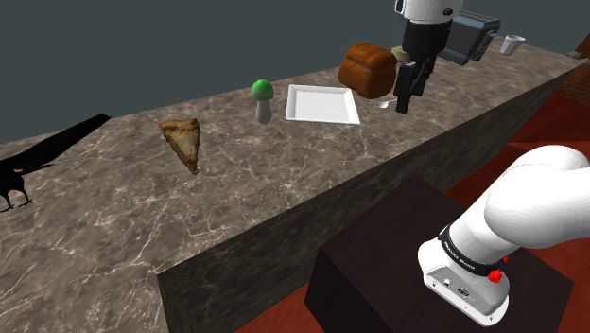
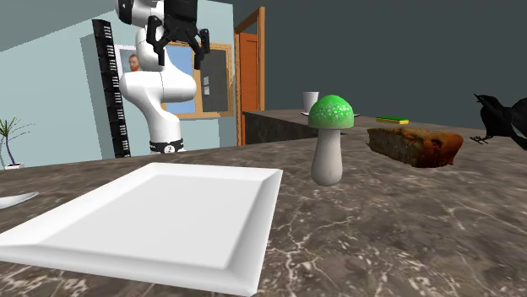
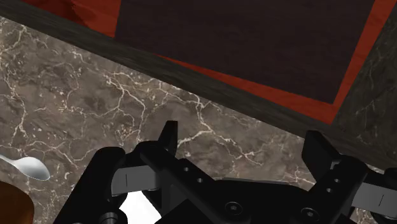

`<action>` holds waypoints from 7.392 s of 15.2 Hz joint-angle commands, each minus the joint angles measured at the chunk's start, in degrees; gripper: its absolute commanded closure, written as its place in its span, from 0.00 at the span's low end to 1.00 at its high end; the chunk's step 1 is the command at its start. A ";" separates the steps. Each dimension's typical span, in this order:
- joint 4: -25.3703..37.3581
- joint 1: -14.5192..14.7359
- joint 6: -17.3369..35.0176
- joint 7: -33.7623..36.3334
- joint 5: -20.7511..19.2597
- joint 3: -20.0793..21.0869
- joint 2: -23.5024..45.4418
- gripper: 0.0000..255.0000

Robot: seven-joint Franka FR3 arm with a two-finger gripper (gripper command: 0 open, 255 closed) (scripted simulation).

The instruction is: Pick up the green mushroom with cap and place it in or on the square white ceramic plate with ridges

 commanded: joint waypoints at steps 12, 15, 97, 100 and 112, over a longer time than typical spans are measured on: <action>6.79 1.73 20.12 -3.33 -0.64 1.69 19.17 0.00; 10.01 2.13 24.40 -4.06 -1.06 2.29 24.56 0.00; 30.33 4.43 30.06 -18.95 -11.44 5.73 57.47 1.00; 31.40 4.40 28.06 -19.40 -11.06 5.82 56.48 1.00; 36.82 4.38 19.79 -21.03 -9.88 6.08 53.46 1.00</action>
